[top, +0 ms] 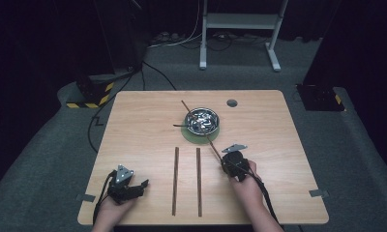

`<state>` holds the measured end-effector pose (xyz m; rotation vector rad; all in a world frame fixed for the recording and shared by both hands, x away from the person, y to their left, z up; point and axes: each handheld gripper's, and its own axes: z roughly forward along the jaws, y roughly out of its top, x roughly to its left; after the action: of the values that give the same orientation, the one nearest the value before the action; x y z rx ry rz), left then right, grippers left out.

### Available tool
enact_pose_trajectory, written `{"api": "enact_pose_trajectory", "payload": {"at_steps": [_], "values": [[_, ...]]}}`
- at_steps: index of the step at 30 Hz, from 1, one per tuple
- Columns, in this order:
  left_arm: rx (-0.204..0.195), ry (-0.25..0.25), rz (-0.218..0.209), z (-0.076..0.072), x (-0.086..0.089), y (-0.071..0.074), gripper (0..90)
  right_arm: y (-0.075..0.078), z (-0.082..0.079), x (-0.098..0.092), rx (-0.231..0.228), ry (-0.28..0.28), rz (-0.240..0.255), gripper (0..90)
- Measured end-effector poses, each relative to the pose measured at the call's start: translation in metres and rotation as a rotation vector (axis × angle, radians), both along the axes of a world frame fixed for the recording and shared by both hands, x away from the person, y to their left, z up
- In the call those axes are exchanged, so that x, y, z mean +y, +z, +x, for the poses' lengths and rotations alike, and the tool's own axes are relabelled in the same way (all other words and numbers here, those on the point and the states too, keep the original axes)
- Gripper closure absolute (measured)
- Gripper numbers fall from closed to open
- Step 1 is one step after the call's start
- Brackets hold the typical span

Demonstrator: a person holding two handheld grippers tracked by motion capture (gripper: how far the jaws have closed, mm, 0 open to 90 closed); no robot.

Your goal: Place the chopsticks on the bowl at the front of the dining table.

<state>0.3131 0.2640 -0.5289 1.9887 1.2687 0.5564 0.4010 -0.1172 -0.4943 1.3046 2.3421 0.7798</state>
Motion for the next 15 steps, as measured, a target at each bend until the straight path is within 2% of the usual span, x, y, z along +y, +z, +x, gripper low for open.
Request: {"api": "enact_pose_trajectory", "payload": {"at_steps": [5,15], "values": [[0.0,0.0,0.0,0.0,0.0,0.0,26.8,0.009,0.003,-0.003,-0.009,-0.009,0.005,83.7],[-0.003,0.0,-0.003,0.0,0.0,0.0,26.8,0.024,0.008,-0.007,-0.056,-0.027,-0.001,84.2]]}}
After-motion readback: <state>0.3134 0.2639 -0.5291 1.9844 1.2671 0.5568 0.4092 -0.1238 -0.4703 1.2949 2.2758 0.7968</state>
